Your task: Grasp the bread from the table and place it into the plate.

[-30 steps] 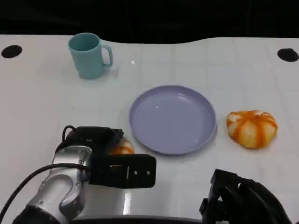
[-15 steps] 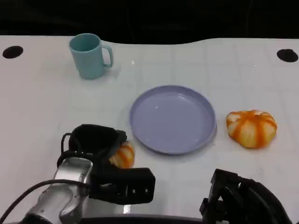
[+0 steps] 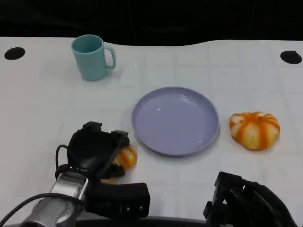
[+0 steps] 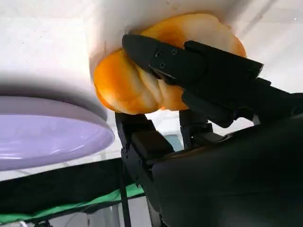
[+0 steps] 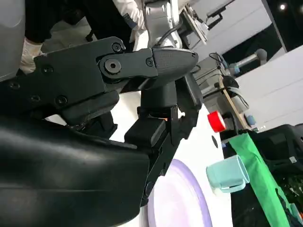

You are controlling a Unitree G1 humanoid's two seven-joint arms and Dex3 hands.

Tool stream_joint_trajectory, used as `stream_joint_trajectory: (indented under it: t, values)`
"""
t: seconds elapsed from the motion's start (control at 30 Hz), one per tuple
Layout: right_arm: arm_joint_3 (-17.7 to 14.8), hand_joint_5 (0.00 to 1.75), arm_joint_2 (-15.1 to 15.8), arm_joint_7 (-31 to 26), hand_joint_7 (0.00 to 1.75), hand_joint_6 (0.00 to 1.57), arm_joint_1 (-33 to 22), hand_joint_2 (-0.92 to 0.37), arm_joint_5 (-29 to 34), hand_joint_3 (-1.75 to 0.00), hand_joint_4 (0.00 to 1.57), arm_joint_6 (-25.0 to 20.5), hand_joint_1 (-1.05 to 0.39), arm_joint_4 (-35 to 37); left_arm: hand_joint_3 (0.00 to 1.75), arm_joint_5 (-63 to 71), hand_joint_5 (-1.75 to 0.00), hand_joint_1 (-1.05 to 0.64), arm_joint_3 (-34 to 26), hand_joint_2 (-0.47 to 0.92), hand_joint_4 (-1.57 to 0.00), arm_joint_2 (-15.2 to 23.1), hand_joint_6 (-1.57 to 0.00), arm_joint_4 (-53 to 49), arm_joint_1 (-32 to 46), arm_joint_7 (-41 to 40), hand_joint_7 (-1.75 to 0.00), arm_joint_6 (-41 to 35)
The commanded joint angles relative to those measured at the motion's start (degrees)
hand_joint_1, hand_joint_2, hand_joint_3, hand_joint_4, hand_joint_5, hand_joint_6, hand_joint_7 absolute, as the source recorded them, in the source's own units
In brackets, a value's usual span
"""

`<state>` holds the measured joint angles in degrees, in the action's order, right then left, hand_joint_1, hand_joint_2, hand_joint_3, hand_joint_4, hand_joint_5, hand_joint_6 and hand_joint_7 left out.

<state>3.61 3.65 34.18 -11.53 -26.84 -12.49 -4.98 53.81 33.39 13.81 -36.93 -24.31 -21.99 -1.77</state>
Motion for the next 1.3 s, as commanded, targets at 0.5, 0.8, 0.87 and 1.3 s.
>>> stream_joint_trajectory:
  t: [0.5,0.8,0.87,1.3]
  values:
    - [-0.9,1.61,0.9,0.4,1.42,0.76,0.0,-0.92,-0.8,-0.25,0.87,0.0,-0.71,-0.1,0.16,-4.2,-1.75,-0.13,-2.7,0.92,-0.82,2.5,-0.57,6.4,4.1,-3.2,-1.75,4.0]
    - [-1.1,1.61,0.9,0.1,1.42,0.76,0.0,-0.92,-0.9,-0.24,0.87,-0.4,-0.72,-0.3,0.17,-6.6,-1.75,-0.1,-7.1,0.89,-0.83,3.9,-0.63,19.3,8.7,0.7,-1.74,3.5]
    - [-1.2,1.61,0.9,0.1,1.42,0.76,0.1,-0.92,-0.9,-0.24,0.87,-0.5,-0.71,-0.3,0.19,-6.7,-1.75,-0.11,-7.9,0.89,-0.83,4.2,-0.63,20.9,9.5,0.2,-1.75,4.1]
    - [-1.2,1.62,1.0,0.0,1.43,0.76,0.0,-0.92,-0.5,-0.25,0.86,-0.2,-0.72,-0.3,1.06,-7.1,-1.75,-0.09,-12.6,0.45,-0.88,5.3,-0.68,31.0,13.1,0.9,-1.75,5.9]
